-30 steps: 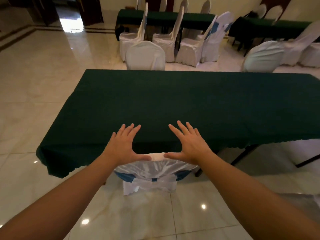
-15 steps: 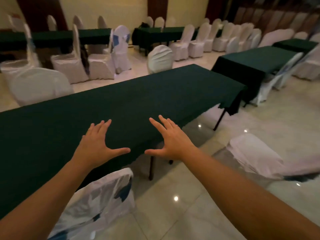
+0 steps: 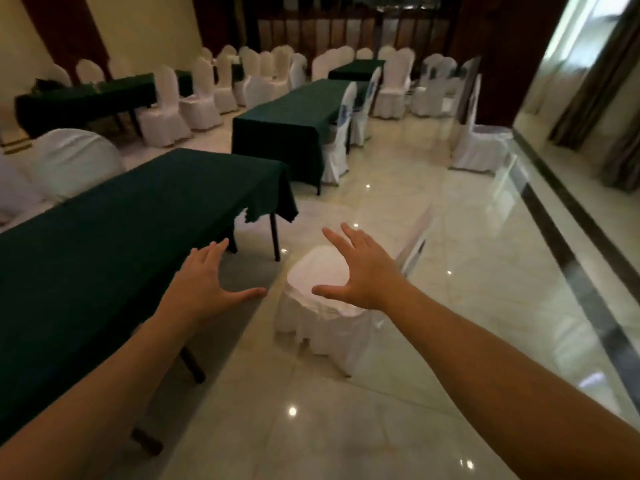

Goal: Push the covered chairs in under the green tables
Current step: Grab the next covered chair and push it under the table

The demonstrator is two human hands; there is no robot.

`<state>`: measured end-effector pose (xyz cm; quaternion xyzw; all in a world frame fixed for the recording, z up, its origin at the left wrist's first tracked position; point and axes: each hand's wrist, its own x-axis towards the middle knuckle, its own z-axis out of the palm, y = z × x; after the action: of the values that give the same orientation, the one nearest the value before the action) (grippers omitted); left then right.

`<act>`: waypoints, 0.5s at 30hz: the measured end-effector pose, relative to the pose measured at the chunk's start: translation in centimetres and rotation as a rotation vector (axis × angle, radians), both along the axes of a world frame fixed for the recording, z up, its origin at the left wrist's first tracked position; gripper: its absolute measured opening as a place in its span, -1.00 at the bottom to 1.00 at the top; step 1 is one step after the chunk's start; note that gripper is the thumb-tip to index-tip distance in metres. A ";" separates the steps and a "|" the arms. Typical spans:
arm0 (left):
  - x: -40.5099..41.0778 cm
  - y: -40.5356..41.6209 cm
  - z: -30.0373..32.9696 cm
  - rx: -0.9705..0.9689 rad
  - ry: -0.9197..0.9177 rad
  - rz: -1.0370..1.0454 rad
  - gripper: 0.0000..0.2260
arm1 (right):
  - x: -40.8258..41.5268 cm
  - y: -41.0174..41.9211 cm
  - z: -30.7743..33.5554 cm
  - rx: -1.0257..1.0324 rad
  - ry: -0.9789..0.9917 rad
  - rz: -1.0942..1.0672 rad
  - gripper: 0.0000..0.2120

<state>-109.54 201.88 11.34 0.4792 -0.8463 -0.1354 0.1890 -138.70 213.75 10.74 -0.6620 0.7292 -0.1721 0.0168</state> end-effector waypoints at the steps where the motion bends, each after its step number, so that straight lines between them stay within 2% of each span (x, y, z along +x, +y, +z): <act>1: -4.2 -0.1 -0.1 -0.010 0.005 -0.033 0.15 | -3.6 0.9 0.2 0.015 0.001 -0.045 0.05; 8: -28.4 -0.1 -1.4 0.026 0.015 -0.270 0.05 | -24.6 5.8 -0.6 -0.009 -0.004 -0.257 0.10; 15: -46.1 -3.7 -5.1 0.084 0.018 -0.315 0.10 | -40.0 2.9 -4.3 -0.004 0.065 -0.312 0.09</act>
<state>-155.64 198.15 6.21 0.3467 -0.9029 -0.2032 0.1528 -178.70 216.65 6.45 -0.5462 0.8229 -0.1527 -0.0350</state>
